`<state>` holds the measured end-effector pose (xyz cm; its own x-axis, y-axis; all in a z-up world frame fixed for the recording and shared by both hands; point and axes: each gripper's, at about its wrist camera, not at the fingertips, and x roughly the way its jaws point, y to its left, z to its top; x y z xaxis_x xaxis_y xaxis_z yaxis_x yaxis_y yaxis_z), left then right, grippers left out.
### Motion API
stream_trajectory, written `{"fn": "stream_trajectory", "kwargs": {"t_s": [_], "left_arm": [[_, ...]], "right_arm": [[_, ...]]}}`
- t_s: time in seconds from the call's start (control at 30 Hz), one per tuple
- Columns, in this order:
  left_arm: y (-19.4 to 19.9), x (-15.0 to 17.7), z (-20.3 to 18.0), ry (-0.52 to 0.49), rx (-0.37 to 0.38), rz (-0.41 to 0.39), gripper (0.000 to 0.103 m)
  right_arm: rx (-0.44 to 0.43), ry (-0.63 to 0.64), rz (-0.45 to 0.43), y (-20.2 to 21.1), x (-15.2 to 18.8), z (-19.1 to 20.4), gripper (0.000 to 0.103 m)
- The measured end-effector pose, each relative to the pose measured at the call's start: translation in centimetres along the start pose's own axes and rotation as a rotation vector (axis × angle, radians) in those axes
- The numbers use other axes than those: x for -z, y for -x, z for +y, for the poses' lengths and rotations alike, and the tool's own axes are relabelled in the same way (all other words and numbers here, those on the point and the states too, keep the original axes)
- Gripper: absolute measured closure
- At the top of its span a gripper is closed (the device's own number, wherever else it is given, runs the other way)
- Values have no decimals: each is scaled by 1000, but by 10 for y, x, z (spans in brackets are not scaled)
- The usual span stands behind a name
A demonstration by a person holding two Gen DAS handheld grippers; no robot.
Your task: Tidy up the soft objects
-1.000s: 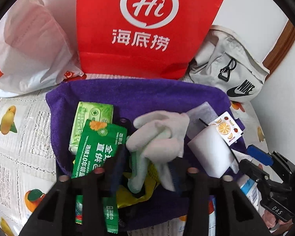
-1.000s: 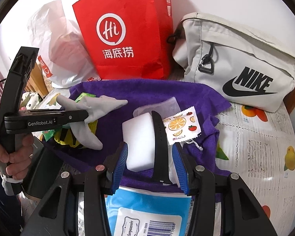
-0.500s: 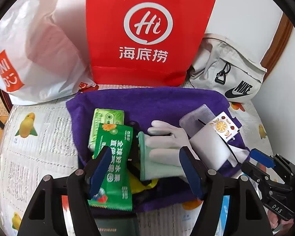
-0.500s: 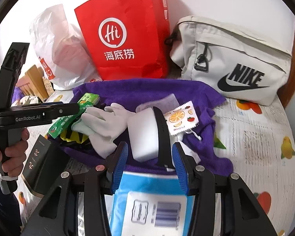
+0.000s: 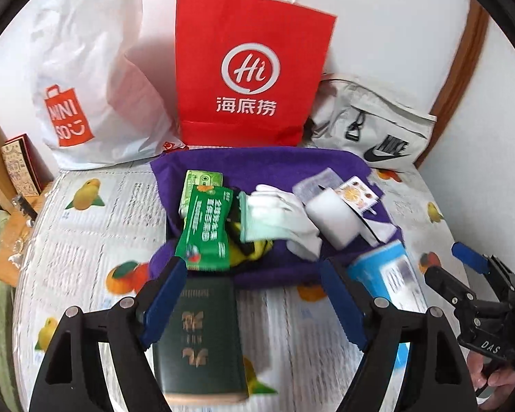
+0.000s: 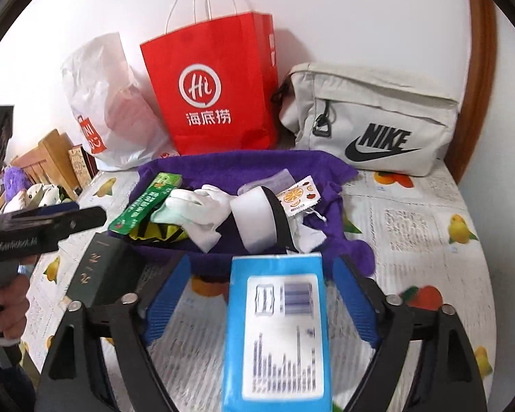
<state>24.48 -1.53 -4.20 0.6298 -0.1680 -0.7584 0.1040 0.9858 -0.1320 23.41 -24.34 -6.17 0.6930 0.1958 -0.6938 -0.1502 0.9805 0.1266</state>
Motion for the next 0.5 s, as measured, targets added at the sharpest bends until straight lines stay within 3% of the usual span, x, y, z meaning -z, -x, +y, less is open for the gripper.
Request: {"fn": "stream_trajectory", "kwargs": {"t_s": [0.17, 0.5], "left_arm": [[36, 23, -7, -17, 3, -34, 11], [98, 79, -18, -24, -39, -108, 9]], "right_arm": [[45, -24, -38, 38, 16, 6, 7], [25, -29, -67, 96, 57, 24, 6]]}}
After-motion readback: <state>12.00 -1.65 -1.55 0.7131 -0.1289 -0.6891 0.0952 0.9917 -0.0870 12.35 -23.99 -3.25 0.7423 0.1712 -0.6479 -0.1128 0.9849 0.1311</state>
